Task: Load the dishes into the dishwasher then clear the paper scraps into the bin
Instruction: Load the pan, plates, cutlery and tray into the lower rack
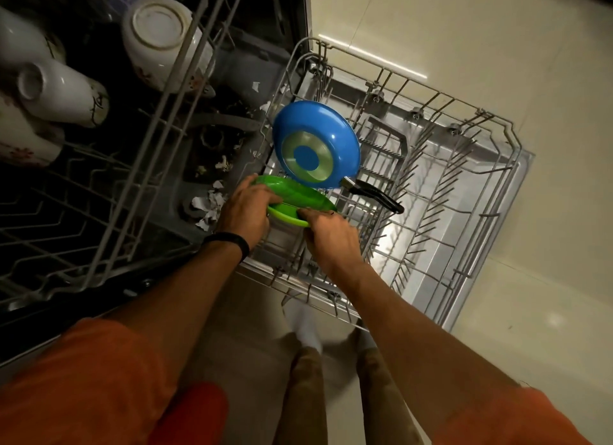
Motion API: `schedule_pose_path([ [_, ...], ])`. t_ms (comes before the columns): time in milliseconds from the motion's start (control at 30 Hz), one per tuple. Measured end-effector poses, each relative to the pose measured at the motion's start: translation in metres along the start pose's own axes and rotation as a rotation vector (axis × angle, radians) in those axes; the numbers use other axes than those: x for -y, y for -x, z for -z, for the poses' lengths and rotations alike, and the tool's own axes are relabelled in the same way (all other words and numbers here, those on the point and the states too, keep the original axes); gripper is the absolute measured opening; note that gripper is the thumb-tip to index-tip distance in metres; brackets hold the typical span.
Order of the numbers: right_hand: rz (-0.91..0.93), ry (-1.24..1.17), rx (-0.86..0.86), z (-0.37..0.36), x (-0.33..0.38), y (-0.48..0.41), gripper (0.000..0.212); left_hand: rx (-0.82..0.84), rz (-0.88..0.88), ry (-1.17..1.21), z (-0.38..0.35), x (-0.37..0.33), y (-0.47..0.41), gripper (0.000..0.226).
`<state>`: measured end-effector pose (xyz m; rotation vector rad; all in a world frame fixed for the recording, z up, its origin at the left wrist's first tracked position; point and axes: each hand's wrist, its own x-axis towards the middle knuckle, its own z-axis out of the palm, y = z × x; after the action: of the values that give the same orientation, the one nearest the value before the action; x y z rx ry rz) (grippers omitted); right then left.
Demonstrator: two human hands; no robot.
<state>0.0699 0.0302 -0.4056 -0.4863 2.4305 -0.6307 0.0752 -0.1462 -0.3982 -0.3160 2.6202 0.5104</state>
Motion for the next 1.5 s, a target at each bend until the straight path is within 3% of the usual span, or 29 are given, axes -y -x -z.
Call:
schedule_pose_path([
  [633,-0.053,-0.108,-0.059,-0.003,0.0,-0.014,0.033,0.021,0.04,0.009,0.0,0.0,-0.033,0.041],
  [1067,-0.153,-0.297,0.003,0.002,-0.025,-0.041,0.026,0.042,0.038,-0.053,0.001,-0.016,-0.057,0.033],
  [1300,-0.143,-0.203,0.064,0.006,-0.041,-0.062,0.019,0.077,-0.037,-0.063,-0.001,-0.015,-0.073,0.035],
  [1500,-0.149,-0.148,0.051,0.004,-0.038,-0.067,0.018,-0.15,-0.086,0.016,-0.016,-0.015,-0.053,0.054],
])
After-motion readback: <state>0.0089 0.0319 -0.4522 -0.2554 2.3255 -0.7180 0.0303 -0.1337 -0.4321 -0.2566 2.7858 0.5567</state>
